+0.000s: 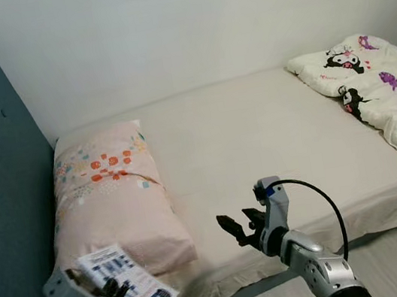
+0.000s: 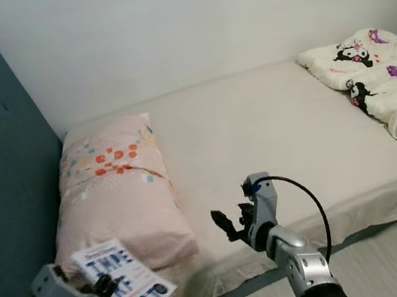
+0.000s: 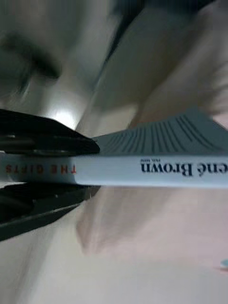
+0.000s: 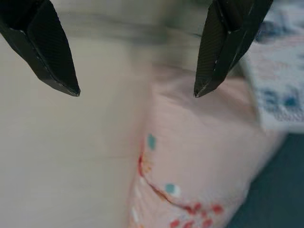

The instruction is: Clean up the room

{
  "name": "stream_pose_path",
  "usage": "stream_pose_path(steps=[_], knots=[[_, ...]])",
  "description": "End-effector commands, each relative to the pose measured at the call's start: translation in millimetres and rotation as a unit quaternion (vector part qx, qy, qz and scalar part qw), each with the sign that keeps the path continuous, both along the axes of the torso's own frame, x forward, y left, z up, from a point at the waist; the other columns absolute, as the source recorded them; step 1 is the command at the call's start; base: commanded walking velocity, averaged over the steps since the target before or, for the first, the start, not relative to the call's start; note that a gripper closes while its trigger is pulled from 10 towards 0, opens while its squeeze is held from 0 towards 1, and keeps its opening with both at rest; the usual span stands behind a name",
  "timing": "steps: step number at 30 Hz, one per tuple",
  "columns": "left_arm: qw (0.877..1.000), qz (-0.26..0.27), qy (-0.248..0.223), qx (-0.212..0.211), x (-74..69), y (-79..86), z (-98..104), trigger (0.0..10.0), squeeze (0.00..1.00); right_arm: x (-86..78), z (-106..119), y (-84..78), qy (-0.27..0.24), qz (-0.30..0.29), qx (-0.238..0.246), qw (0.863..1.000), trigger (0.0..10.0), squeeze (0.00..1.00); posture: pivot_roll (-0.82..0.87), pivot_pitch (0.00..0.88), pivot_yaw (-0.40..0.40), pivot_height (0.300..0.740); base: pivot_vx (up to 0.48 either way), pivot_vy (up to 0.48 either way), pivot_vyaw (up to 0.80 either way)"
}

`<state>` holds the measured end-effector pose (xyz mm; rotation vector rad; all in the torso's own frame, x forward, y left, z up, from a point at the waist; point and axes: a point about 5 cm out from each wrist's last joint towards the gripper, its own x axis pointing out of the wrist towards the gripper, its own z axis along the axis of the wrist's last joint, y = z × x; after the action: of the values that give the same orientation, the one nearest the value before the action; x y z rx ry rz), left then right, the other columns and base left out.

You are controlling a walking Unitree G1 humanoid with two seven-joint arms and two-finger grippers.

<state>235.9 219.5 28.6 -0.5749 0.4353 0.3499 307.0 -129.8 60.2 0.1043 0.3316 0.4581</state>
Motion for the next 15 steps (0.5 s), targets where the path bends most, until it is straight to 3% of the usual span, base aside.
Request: stream_pose_path(steps=[1, 3, 4, 6, 15], knots=[[0.997, -0.041, -0.026, 0.066, 5.3, -2.8, 10.8, 10.0, 0.0, -2.7, -3.5, 3.3, -0.026, 0.013, -0.046, 0.999, 10.0, 0.0, 0.01, 0.137, -0.029, 0.74, 0.0, 0.0, 0.0], [0.985, -0.073, -0.021, 0.153, 7.0, -2.7, 12.5, 10.0, 0.0, -2.3, -3.6, 4.7, -0.049, 0.017, -0.081, 0.995, 10.0, 0.0, 0.02, 0.133, -0.031, 0.74, 0.0, 0.0, 0.0], [0.985, -0.073, -0.021, 0.153, 7.0, -2.7, 12.5, 10.0, 0.0, -2.3, -3.6, 4.7, -0.049, 0.017, -0.081, 0.995, 10.0, 0.0, 0.02, 0.133, -0.031, 0.74, 0.0, 0.0, 0.0], [0.972, -0.099, -0.026, 0.213, 9.3, -4.4, 14.8, 10.0, 0.0, -1.4, -3.6, 4.2, -0.054, 0.004, -0.076, 0.996, 10.0, 0.0, 0.02, 0.132, -0.031, 0.74, 0.0, 0.0, 0.0], [0.958, -0.125, -0.049, 0.252, 8.3, -10.9, 15.8, 10.0, 0.0, -4.0, -6.2, 1.2, -0.061, 0.003, -0.067, 0.996, 10.0, 0.0, 0.02, 0.121, -0.029, 0.721, 0.0, 0.0, 0.0]])
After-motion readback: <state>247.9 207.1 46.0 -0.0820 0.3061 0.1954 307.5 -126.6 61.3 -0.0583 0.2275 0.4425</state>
